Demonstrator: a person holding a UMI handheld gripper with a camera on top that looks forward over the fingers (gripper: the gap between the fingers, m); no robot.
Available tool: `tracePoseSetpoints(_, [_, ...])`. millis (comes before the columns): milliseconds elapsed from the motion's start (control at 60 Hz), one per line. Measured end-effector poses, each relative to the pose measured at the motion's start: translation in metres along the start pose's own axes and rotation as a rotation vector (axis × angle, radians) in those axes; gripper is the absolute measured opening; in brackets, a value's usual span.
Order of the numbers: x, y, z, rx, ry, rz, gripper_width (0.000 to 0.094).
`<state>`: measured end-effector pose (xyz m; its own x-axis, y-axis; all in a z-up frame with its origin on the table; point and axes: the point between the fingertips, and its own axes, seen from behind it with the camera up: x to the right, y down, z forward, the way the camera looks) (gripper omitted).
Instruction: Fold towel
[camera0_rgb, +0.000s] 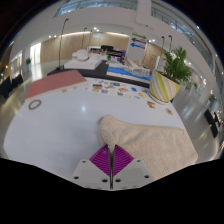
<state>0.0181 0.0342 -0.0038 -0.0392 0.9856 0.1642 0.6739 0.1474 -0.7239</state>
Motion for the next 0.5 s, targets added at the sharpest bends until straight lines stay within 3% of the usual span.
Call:
tracePoseSetpoints(133, [0.048, -0.041, -0.040, 0.052, -0.066, 0.116, 0.0007])
tracePoseSetpoints(250, [0.135, -0.060, -0.063, 0.078, -0.053, 0.196, 0.0009])
tracePoseSetpoints(500, [0.294, 0.003, -0.024, 0.006, 0.114, 0.160, 0.0028])
